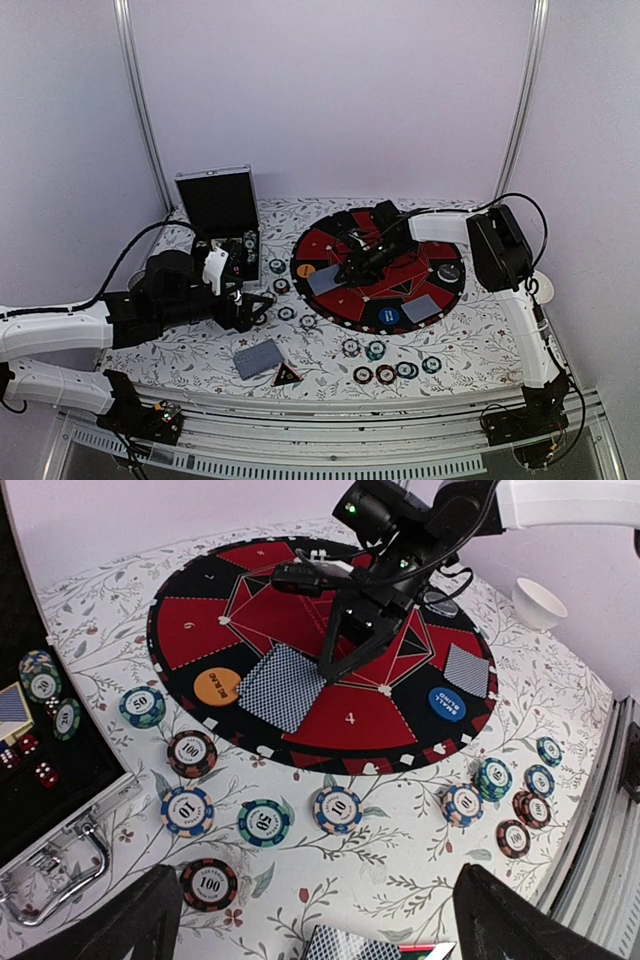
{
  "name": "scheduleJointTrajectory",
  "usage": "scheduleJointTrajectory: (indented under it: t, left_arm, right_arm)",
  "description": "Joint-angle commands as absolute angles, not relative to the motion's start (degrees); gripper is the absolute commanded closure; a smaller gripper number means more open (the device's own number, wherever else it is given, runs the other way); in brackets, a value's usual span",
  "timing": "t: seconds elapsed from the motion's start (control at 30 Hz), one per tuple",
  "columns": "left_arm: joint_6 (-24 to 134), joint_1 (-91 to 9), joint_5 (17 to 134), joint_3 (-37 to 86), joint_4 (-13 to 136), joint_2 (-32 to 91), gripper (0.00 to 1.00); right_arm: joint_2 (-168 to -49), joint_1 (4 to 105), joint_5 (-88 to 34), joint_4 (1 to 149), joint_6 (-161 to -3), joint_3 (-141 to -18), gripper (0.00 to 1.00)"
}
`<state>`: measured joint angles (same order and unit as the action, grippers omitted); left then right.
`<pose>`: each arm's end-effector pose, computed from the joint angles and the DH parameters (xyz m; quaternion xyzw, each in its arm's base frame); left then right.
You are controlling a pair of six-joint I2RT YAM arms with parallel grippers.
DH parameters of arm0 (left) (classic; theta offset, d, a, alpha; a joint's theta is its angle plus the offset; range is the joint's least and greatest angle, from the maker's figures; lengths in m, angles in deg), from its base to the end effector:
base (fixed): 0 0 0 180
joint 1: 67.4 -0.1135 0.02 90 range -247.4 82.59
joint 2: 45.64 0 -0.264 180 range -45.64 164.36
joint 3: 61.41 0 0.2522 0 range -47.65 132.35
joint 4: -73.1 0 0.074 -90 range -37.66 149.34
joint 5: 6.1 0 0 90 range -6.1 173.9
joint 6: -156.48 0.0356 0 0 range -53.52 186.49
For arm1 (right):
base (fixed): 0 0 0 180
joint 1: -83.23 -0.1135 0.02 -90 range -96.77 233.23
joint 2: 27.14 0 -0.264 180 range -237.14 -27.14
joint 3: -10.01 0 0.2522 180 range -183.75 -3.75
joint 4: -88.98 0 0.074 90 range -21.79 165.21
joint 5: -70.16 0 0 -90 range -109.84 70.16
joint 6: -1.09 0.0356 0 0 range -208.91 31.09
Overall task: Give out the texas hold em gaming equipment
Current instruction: Distribute the poker card in the big blind area.
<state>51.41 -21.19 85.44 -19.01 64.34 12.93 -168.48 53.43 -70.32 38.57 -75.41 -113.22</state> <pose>0.1557 -0.1610 0.2223 0.2193 0.8140 -0.2643 0.4685 0.4213 0.2729 0.1101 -0.2046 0.8684 0.4516 0.0021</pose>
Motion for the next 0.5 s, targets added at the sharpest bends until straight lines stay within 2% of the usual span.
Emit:
scheduleJointTrajectory:
  t: [0.0, 0.27, 0.47]
  left_arm:
    - [48.2, -21.6, 86.2, -20.8, 61.8, 13.6, 0.04]
    - [43.5, -20.1, 89.7, -23.7, 56.2, 13.8, 0.03]
    - [48.4, -9.6, 93.7, -26.3, 59.9, 12.5, 0.02]
  right_arm:
    - [-164.8, 53.8, -62.9, 36.0, -75.6, -114.4, 0.52]
    - [-155.3, 53.5, -48.4, 32.1, -76.4, -113.0, 0.36]
    - [-148.3, 50.2, -41.2, 31.4, -77.3, -110.5, 0.26]
